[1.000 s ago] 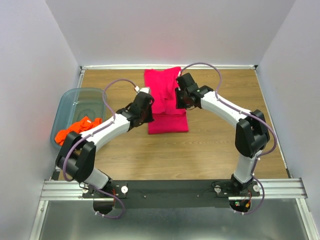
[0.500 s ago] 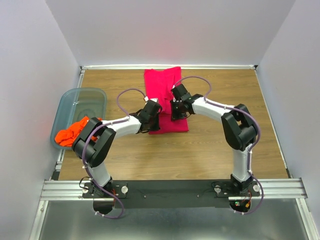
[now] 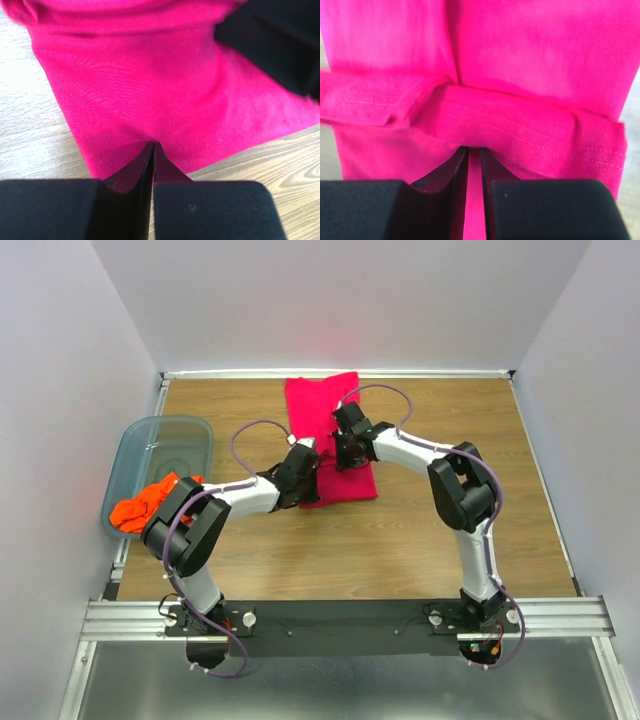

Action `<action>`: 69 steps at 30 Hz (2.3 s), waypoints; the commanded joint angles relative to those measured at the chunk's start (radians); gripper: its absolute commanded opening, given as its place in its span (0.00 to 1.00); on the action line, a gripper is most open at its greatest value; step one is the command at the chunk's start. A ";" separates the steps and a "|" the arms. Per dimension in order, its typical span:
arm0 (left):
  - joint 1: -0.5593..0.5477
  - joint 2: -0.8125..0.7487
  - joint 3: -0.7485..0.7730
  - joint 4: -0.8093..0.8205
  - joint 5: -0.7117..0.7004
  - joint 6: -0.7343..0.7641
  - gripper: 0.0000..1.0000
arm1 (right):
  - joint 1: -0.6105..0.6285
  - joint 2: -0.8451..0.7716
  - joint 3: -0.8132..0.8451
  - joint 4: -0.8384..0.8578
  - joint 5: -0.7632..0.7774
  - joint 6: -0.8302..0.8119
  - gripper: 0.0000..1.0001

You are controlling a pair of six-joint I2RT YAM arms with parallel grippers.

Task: Fold and stack the t-shirts
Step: Fold the tshirt

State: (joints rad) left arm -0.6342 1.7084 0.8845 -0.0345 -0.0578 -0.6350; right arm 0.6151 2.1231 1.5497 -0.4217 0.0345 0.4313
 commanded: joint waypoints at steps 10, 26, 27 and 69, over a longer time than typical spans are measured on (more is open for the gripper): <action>-0.010 -0.046 -0.096 -0.104 0.052 0.044 0.10 | -0.044 0.140 0.354 0.021 0.229 -0.123 0.34; 0.025 -0.410 -0.152 -0.145 0.047 -0.035 0.63 | -0.095 -0.417 -0.351 0.219 -0.394 -0.006 0.49; 0.031 -0.447 -0.168 -0.127 0.053 -0.043 0.63 | -0.103 -0.448 -0.420 0.242 -0.441 0.003 0.49; 0.163 -0.370 -0.420 0.444 0.407 -0.204 0.10 | -0.304 -0.198 -0.916 0.877 -0.875 0.185 0.15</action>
State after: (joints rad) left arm -0.4667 1.2003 0.4347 0.3111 0.2970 -0.8730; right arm 0.3187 1.8854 0.6170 0.5217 -0.9180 0.6601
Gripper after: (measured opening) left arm 0.116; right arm 0.147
